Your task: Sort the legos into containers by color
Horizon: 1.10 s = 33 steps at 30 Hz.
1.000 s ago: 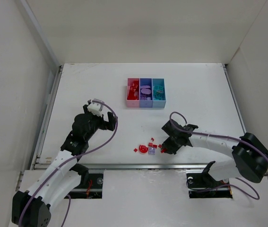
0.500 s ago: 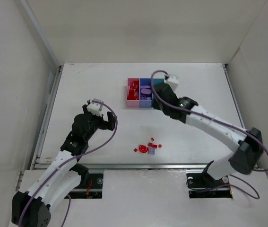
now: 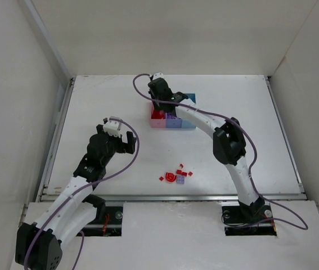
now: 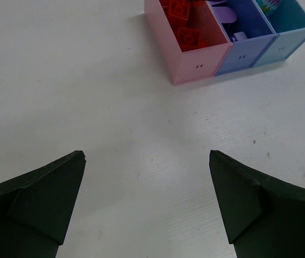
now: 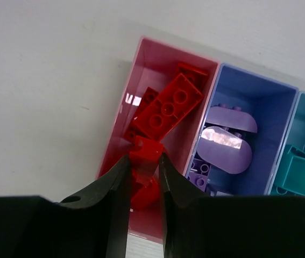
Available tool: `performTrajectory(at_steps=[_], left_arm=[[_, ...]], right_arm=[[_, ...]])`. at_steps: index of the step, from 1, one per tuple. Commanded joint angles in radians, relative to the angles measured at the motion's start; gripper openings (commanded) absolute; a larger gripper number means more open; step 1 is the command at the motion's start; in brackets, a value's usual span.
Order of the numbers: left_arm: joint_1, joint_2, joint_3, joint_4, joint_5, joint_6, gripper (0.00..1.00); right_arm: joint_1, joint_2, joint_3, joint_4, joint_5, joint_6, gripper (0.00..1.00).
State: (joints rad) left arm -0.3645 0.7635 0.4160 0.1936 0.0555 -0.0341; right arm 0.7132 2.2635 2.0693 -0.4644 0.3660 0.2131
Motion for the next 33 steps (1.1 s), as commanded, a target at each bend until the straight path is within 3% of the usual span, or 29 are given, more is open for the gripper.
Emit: performTrajectory(at_steps=[1,3,7,9,16,20,24,25,28,33], left_arm=[[0.012,0.008,-0.006,0.038,-0.013,0.010,0.99],[0.021,0.017,-0.006,0.047,-0.013,0.010,0.99],[0.021,0.026,-0.006,0.047,-0.022,0.010,0.99],[0.021,0.026,-0.006,0.047,-0.022,0.010,0.99],[0.021,0.026,-0.006,0.047,-0.013,0.010,0.99],[0.021,0.017,-0.006,0.047,-0.013,0.010,0.99],[0.021,0.007,-0.006,0.056,-0.003,0.010,0.99],[0.021,0.007,-0.006,0.056,-0.003,0.010,0.99],[0.021,-0.003,-0.006,0.056,0.007,0.010,0.99],[0.021,-0.012,-0.006,0.056,0.018,0.010,0.99]], right_arm=[[0.005,-0.032,0.061,0.020,0.031,-0.050,0.08],[0.005,-0.032,0.061,0.020,0.040,-0.050,0.13],[0.005,-0.032,0.061,0.007,-0.038,-0.070,0.74],[0.005,-0.042,0.061,-0.022,-0.038,-0.070,0.81],[0.005,-0.223,-0.092,-0.051,0.011,-0.049,0.85],[0.005,-0.387,-0.262,-0.135,-0.086,-0.026,0.85],[0.034,-0.516,-0.504,-0.246,-0.139,0.170,0.81],[0.043,-0.565,-0.611,-0.259,-0.139,0.289,0.80],[0.083,-0.623,-0.786,-0.211,-0.206,0.417,0.78],[0.186,-0.659,-0.886,-0.115,-0.210,0.315,0.69]])
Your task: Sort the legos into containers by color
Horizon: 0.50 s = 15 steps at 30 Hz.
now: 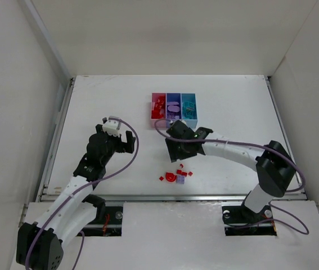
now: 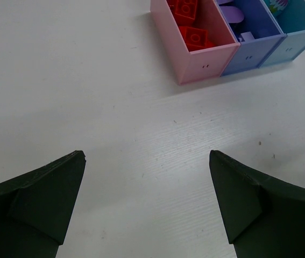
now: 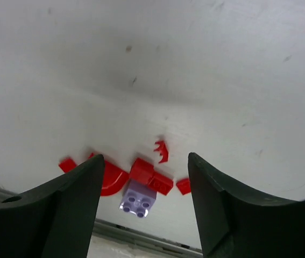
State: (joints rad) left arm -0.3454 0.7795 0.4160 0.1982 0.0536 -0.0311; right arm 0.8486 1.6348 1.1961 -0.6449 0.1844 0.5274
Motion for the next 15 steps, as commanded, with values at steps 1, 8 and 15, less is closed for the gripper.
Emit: performTrajectory(at_steps=[1,8,15], left_arm=[[0.002,-0.028,-0.006,0.052,0.020,0.007,0.99],[0.002,-0.037,-0.006,0.052,0.020,0.007,0.99],[0.002,-0.046,-0.006,0.043,0.029,0.007,0.99]], right_arm=[[0.050,-0.030,-0.029,0.080,-0.037,-0.021,0.67],[0.050,-0.003,-0.148,0.128,-0.086,-0.115,0.56],[0.050,0.059,-0.133,0.162,-0.043,-0.115,0.50]])
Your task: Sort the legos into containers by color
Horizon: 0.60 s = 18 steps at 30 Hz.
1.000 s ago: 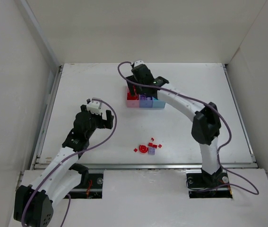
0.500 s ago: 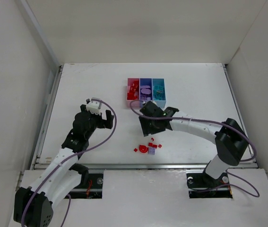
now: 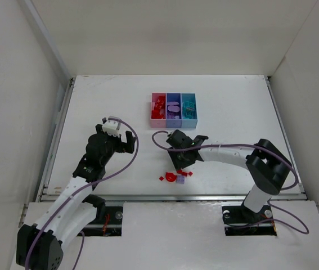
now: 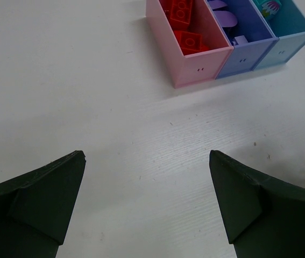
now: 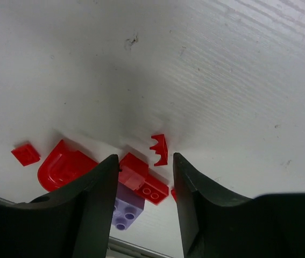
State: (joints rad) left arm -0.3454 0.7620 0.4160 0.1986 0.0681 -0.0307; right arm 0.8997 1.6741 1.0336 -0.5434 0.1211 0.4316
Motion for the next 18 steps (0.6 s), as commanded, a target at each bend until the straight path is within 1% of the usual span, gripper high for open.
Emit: performTrajectory(at_steps=[1,7,10,14,15,16,18], left_arm=[[0.002,-0.029,-0.006,0.042,0.015,0.006,0.99],[0.002,-0.029,-0.006,0.042,0.015,0.006,0.99],[0.002,-0.029,-0.006,0.042,0.015,0.006,0.99],[0.002,-0.029,-0.006,0.042,0.015,0.006,0.99],[0.002,-0.029,-0.006,0.042,0.015,0.006,0.99],[0.002,-0.029,-0.006,0.042,0.015,0.006,0.99],[0.002,-0.029,-0.006,0.042,0.015,0.006,0.99]], right_arm=[[-0.001,0.019,0.039,0.060,0.020,-0.019,0.49],[-0.001,0.050,0.039,0.069,0.041,-0.019,0.49],[-0.010,0.078,0.039,0.079,0.041,-0.019,0.45],[-0.010,0.087,0.039,0.089,0.020,-0.028,0.26],[-0.010,0.087,0.048,0.089,0.020,-0.028,0.15],[-0.010,0.087,0.048,0.080,0.020,-0.028,0.12],[-0.010,0.087,0.048,0.071,0.020,-0.028,0.12]])
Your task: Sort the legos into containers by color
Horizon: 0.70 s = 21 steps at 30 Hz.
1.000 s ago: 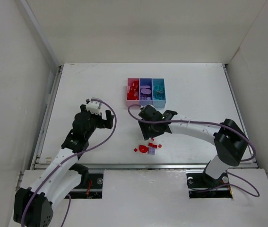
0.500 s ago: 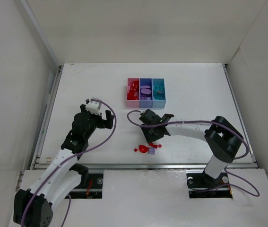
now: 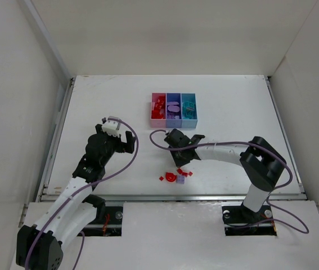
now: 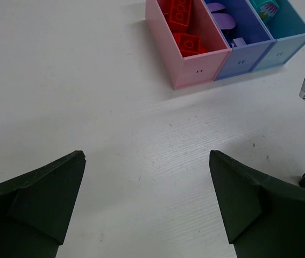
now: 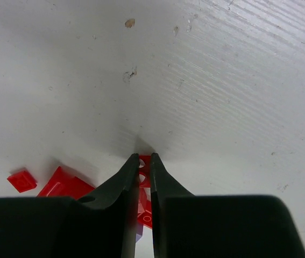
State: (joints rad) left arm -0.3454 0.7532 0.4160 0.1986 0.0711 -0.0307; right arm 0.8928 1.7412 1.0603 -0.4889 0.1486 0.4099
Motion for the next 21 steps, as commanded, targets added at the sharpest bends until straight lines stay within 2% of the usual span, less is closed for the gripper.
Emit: performTrajectory(at_steps=[1,4,7,12,14,17,18,21], left_arm=[[0.002,-0.020,-0.006,0.042,0.012,0.006,0.99],[0.002,-0.020,-0.006,0.042,0.012,0.006,0.99],[0.002,-0.020,-0.006,0.042,0.012,0.006,0.99],[0.002,-0.011,-0.006,0.042,0.012,0.006,0.99],[0.002,-0.011,-0.006,0.042,0.012,0.006,0.99],[0.002,-0.011,-0.006,0.042,0.012,0.006,0.99],[0.002,-0.011,-0.006,0.042,0.012,0.006,0.99],[0.002,-0.011,-0.006,0.042,0.012,0.006,0.99]], right_arm=[[-0.003,0.008,0.021,0.016,0.002,-0.006,0.10],[-0.003,-0.018,0.041,-0.002,0.031,-0.006,0.00],[-0.003,-0.019,0.110,-0.052,0.075,-0.028,0.00],[-0.003,0.033,0.392,-0.065,0.182,-0.097,0.00],[-0.029,0.079,0.537,-0.056,0.253,-0.126,0.00],[-0.113,0.223,0.715,-0.074,0.234,-0.144,0.00],[-0.135,0.306,0.831,-0.098,0.223,-0.145,0.00],[-0.198,0.420,0.984,-0.146,0.203,-0.145,0.00]])
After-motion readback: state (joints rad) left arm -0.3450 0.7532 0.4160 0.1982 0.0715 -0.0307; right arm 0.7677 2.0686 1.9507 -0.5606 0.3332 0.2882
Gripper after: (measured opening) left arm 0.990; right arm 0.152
